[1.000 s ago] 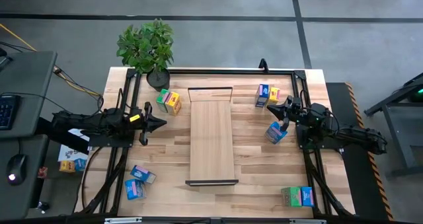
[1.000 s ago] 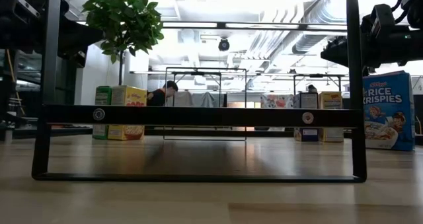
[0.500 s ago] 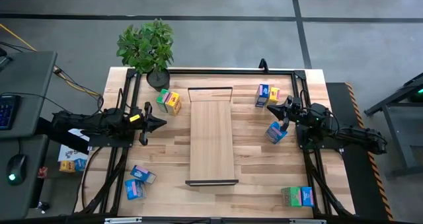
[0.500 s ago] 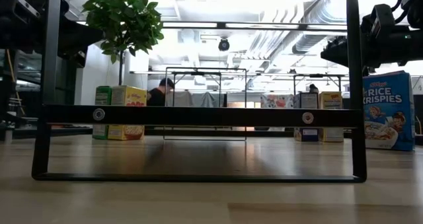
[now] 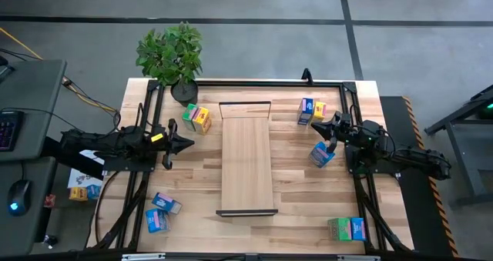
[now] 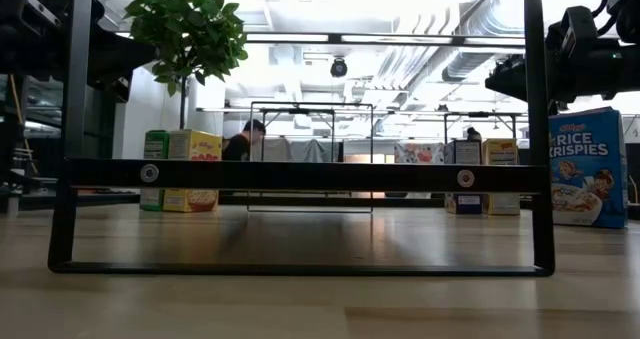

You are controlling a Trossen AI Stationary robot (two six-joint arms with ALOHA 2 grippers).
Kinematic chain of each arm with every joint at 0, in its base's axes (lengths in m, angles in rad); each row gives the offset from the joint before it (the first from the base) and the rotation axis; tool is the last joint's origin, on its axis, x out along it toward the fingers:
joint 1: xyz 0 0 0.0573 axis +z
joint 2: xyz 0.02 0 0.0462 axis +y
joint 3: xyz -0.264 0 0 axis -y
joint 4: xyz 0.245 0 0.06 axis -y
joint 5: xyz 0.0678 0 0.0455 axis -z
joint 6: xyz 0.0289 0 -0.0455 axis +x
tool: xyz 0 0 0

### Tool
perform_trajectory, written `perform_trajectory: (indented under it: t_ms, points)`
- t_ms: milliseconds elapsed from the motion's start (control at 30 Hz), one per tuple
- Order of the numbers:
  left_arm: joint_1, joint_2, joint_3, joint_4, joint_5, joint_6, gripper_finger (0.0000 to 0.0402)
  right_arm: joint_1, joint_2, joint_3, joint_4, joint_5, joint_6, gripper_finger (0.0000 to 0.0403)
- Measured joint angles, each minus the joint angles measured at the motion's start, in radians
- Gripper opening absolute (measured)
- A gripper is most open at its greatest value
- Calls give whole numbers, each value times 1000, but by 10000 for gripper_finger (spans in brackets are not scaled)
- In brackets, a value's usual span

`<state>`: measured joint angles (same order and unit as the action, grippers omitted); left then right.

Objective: Stack cereal on shelf

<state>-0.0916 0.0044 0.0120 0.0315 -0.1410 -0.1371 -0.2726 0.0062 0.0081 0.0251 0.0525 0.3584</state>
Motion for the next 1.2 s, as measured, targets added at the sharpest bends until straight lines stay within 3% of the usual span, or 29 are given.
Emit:
perform_trajectory:
  t_ms: [1000, 1067, 1200]
  points:
    - [0, 0, 0, 0, 0, 0, 0, 0, 0, 0, 3, 0, 8, 0]
    - [0, 0, 0, 0, 0, 0, 0, 0, 0, 0, 42, 0, 100, 0]
    - [0, 0, 0, 0, 0, 0, 0, 0, 0, 0, 196, 75, 467, 0]
